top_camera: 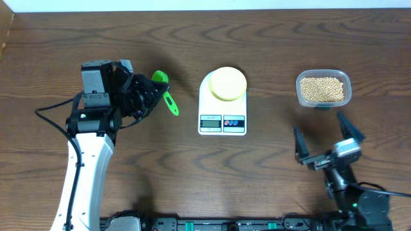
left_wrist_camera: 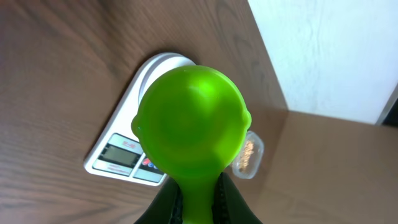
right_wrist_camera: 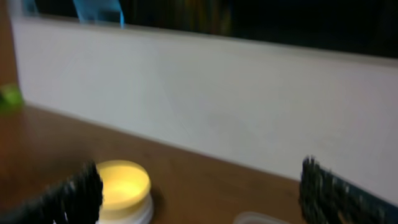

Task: Scoop item into bowl and weigh 50g on scale
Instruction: 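Move the right gripper to the scale's front button panel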

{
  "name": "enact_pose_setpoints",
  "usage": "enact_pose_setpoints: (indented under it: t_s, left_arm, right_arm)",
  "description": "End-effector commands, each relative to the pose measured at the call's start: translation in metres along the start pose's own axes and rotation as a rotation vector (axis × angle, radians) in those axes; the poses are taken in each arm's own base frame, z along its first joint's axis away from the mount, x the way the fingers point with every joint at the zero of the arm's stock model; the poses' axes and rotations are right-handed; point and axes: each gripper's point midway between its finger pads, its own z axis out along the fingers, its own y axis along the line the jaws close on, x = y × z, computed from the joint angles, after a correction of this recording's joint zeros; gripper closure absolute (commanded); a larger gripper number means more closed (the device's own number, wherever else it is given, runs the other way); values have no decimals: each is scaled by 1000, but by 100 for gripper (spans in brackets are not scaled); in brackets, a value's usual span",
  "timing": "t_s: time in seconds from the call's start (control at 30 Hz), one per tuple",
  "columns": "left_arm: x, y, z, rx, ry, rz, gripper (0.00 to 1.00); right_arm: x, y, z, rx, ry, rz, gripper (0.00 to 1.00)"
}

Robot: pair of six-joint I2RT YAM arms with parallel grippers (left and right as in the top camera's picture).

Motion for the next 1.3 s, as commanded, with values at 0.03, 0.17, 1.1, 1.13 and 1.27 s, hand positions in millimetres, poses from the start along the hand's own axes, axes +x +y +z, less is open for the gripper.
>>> enact_pose_setpoints:
  t_s: [0.03, 0.17, 1.1, 1.13, 1.27]
  left_arm:
    - [5, 1, 2, 1, 21, -203, 93]
    - [13, -3, 5, 2, 47, -322, 93]
    - [34, -14, 21, -23, 48, -277, 92]
    - [32, -13, 21, -27, 39, -273, 93]
    - [29, -11, 21, -35, 19, -255, 93]
  right_arm:
    - [-60, 6, 15, -76, 38, 87, 1]
    - [-82, 19, 40, -197, 212, 150, 1]
    - [37, 117, 95, -459, 958, 472, 83]
    - [45, 123, 95, -446, 983, 450, 80]
    - [79, 144, 94, -362, 1085, 354, 43]
